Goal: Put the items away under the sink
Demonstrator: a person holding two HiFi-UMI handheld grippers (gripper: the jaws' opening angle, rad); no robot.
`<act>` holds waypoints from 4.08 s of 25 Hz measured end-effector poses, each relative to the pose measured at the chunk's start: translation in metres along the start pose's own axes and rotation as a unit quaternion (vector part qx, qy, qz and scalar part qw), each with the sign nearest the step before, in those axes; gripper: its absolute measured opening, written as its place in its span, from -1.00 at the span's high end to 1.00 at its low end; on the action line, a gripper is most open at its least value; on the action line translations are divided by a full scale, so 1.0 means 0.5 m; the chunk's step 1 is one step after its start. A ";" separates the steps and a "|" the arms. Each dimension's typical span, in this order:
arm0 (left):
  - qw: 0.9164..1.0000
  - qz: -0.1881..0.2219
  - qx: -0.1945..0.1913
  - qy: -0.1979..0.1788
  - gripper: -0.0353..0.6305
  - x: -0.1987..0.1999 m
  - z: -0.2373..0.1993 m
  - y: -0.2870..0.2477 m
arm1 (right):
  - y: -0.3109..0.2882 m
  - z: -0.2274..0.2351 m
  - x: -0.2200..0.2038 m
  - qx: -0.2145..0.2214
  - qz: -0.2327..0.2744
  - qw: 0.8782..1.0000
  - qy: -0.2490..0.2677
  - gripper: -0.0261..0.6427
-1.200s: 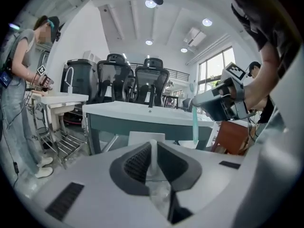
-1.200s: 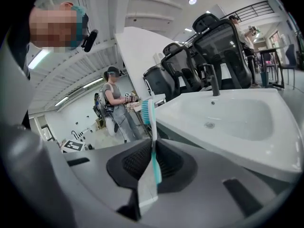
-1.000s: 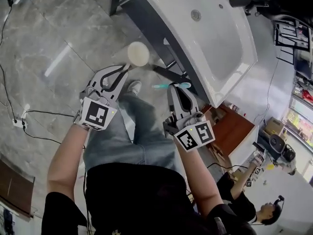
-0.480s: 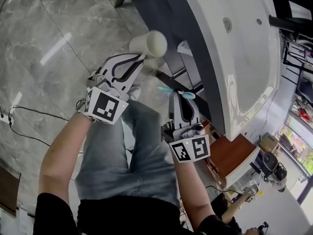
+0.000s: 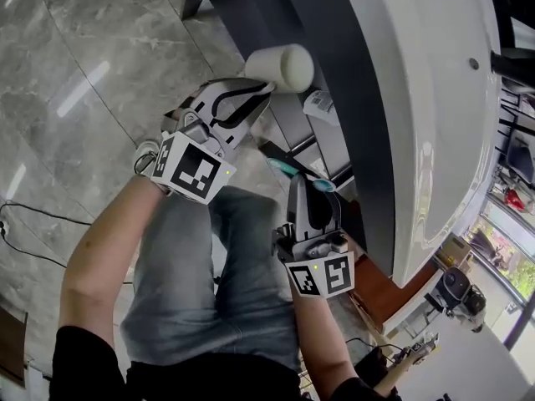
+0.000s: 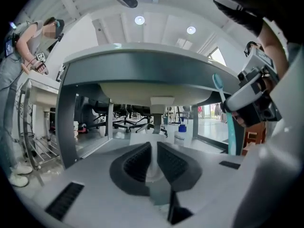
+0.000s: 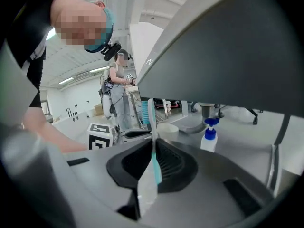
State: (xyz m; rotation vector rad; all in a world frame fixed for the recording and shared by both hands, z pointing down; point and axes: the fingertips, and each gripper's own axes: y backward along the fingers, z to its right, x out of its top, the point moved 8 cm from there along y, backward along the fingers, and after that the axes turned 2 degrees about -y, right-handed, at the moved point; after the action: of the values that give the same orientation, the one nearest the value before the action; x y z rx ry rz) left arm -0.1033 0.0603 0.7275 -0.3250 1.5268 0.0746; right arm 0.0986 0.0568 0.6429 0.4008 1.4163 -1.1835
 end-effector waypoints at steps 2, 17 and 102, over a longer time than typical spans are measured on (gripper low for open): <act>1.000 0.001 -0.002 -0.009 0.73 -0.018 -0.011 -0.030 | -0.019 0.009 -0.009 0.003 0.003 1.000 0.003 0.78; 1.000 0.016 -0.006 0.013 0.73 -0.080 -0.037 -0.171 | -0.056 0.049 -0.043 -0.008 0.006 1.000 -0.004 0.78; 0.954 -0.199 0.163 0.151 0.81 0.039 0.023 0.540 | -0.411 0.023 0.054 -0.142 -0.025 0.903 0.406 0.77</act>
State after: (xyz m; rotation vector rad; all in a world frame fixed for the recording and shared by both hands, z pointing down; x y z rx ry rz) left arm -0.1583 0.3182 0.6648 -0.3843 1.7133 -0.5642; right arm -0.0670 -0.0504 0.7066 0.7002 2.2958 -0.8437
